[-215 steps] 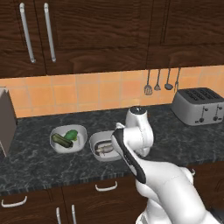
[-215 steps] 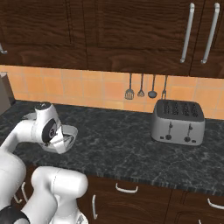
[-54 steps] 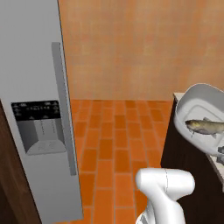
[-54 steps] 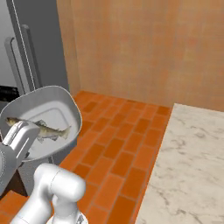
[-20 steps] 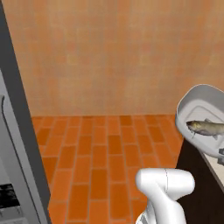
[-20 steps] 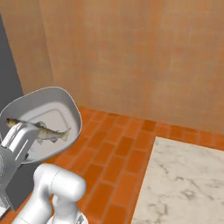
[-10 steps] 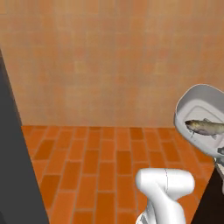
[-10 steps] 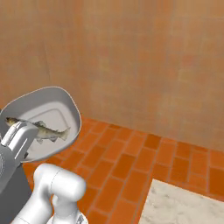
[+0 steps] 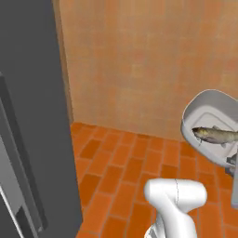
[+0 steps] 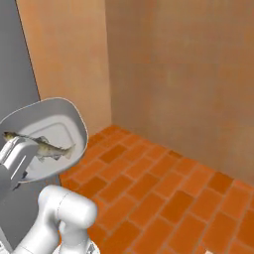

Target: Take the meat container that has the fish and place it on the second highest rack of the freezer. Then take the vegetable container that has the broccoli and cucumber and place it on the highest rack of the freezer.

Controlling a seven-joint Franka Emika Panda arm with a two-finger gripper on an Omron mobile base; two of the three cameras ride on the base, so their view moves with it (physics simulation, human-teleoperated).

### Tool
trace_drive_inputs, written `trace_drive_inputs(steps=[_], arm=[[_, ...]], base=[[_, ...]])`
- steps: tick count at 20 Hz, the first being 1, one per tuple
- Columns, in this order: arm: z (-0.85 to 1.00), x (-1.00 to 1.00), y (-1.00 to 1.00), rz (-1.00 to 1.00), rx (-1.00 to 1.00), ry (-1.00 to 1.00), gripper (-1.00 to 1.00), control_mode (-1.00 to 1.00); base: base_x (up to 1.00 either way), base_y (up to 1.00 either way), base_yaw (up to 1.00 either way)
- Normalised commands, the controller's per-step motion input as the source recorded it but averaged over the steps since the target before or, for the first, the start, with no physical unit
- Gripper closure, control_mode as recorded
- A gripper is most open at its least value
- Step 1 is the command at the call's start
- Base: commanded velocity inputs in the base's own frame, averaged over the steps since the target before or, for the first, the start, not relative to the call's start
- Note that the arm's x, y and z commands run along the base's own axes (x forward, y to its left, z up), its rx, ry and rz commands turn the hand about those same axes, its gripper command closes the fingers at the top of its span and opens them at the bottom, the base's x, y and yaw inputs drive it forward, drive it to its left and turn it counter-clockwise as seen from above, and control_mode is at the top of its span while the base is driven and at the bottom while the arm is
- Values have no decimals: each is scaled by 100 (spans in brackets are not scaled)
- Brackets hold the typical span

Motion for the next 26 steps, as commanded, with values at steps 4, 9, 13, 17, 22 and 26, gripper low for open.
trace_drive_inputs(steps=[4, 9, 13, 17, 22, 26], arm=[[0, 0, 0, 0, 0, 0, 100, 100], [0, 0, 0, 0, 0, 0, 100, 100], [0, 0, 0, 0, 0, 0, 100, 100], [0, 0, 0, 0, 0, 0, 100, 100], [0, 0, 0, 0, 0, 0, 100, 100], [0, 0, 0, 0, 0, 0, 100, 100]], base=[[-35, 0, 72], [-31, -23, 70], [-9, -80, 63], [27, -70, 57], [100, -65, 21], [16, -82, 39]])
